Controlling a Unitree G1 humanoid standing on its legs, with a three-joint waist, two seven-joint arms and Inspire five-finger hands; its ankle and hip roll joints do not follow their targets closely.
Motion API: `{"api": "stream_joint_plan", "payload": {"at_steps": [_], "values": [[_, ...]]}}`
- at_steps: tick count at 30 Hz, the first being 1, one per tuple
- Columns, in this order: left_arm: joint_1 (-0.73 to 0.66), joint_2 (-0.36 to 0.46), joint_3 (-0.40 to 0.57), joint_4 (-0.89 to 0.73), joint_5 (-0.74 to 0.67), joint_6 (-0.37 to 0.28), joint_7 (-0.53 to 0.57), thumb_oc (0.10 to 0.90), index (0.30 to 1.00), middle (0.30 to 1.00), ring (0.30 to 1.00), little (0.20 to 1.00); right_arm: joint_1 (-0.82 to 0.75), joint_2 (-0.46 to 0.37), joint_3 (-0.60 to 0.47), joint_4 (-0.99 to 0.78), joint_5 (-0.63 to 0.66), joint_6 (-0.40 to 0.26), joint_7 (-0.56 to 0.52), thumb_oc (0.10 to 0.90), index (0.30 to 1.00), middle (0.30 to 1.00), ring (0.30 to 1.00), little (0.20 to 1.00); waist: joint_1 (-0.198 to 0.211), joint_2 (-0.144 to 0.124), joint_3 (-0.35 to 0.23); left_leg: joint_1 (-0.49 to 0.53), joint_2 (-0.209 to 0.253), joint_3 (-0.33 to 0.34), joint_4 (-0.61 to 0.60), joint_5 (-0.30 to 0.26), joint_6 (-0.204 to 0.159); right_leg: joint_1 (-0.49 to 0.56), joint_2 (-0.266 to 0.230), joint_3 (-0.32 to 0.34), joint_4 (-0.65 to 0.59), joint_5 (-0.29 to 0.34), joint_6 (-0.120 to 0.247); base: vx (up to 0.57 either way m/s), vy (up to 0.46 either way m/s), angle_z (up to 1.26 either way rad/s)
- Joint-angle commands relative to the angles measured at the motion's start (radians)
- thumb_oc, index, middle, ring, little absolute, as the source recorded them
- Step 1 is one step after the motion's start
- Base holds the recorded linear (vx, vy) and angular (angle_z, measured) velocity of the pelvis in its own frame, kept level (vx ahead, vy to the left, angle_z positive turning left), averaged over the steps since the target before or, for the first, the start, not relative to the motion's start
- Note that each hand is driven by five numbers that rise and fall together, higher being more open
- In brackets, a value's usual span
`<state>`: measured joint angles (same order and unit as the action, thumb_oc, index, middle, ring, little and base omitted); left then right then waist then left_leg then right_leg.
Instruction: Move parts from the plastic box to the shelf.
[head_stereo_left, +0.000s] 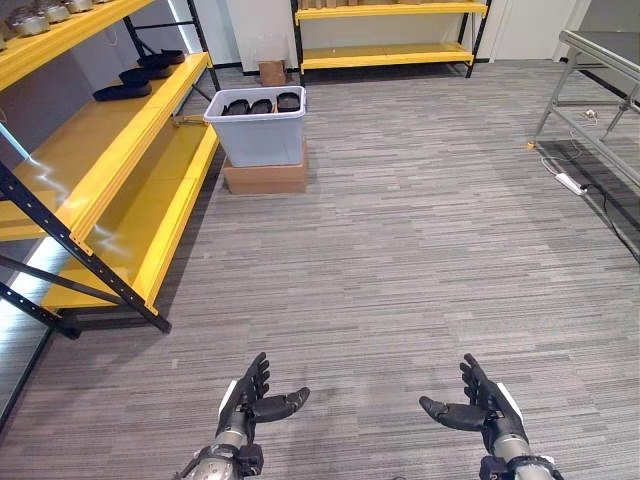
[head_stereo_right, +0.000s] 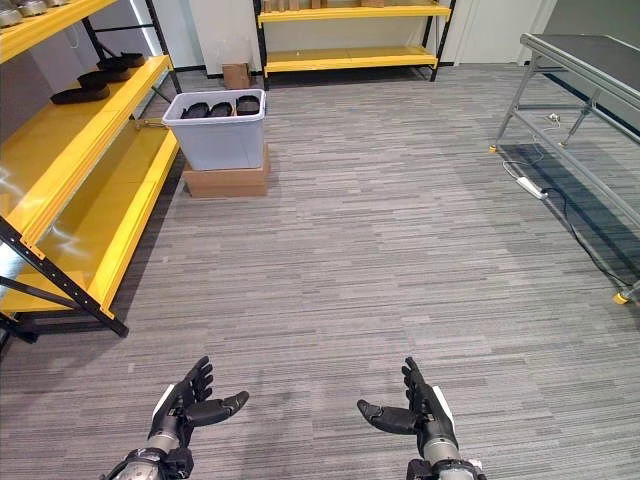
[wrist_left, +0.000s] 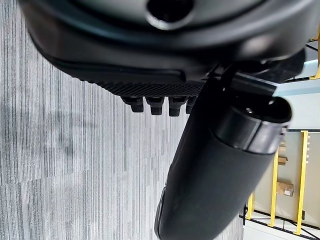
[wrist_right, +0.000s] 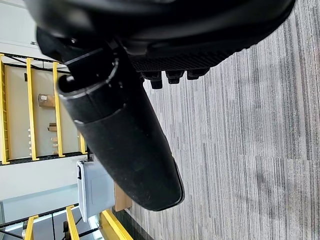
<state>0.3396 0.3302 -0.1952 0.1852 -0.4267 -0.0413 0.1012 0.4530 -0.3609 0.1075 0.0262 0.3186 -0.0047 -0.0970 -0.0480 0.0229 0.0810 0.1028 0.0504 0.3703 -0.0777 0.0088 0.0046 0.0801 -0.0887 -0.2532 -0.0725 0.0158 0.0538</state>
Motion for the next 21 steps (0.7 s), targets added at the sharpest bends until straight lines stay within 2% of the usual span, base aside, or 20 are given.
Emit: {"api": "stream_joint_plan", "payload": {"at_steps": [1, 21], "values": [[-0.059, 0.030, 0.064, -0.047, 0.006, -0.090, -0.001, 0.900, 1.000, 1.000, 1.000, 1.000, -0.071, -0.009, -0.006, -0.046, 0.013, -0.090, 0.006, 0.900, 1.000, 1.000, 1.000, 1.000, 0.011, -0.037, -0.025, -0.002, 0.112, -0.052, -0.010, 0.059, -0.082, 0.028, -0.089, 0.006, 0.023, 0.032, 0.092, 0.00, 0.000, 0.00], [-0.059, 0.018, 0.070, -0.040, -0.004, -0.084, 0.010, 0.900, 1.000, 1.000, 1.000, 1.000, -0.071, -0.010, 0.000, -0.040, 0.014, -0.080, 0.008, 0.900, 1.000, 1.000, 1.000, 1.000, 0.018, -0.044, -0.022, 0.000, 0.106, -0.057, -0.010, 0.054, -0.080, 0.033, -0.091, 0.004, 0.021, 0.037, 0.094, 0.00, 0.000, 0.00]]}}
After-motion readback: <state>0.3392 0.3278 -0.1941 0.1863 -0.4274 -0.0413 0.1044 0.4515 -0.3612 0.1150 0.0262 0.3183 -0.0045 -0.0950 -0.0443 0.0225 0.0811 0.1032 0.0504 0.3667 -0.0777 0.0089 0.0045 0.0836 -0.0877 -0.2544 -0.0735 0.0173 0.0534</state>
